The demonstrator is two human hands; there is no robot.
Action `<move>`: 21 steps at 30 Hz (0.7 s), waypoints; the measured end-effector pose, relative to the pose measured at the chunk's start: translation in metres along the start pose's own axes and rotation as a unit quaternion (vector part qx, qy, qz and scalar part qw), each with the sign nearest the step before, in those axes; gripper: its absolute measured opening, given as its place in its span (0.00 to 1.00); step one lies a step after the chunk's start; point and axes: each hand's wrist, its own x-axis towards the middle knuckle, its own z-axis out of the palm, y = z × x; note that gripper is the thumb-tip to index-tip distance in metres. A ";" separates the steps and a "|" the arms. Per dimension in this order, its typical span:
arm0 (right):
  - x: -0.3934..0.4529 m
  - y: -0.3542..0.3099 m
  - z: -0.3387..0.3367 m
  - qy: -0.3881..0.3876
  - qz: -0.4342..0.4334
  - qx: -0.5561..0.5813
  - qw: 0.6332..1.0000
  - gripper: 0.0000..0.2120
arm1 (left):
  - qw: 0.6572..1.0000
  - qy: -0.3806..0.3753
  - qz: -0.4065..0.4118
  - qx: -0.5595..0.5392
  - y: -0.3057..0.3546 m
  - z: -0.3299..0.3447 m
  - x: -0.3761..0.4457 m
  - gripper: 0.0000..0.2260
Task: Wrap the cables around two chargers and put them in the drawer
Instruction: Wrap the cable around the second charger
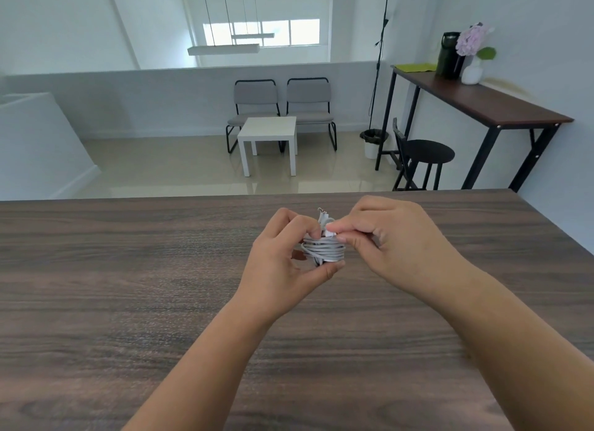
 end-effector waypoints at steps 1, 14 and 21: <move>0.000 0.000 0.001 0.000 -0.006 -0.007 1.000 0.09 | 1.000 -0.002 0.004 0.002 0.000 0.000 0.000 0.18; 0.001 -0.012 0.008 0.022 0.062 0.021 0.998 0.09 | 1.000 -0.004 0.004 0.022 0.005 -0.004 0.005 0.19; 0.003 -0.023 0.001 0.065 0.219 0.093 0.969 0.05 | 0.999 -0.002 0.013 0.050 0.012 -0.005 0.010 0.19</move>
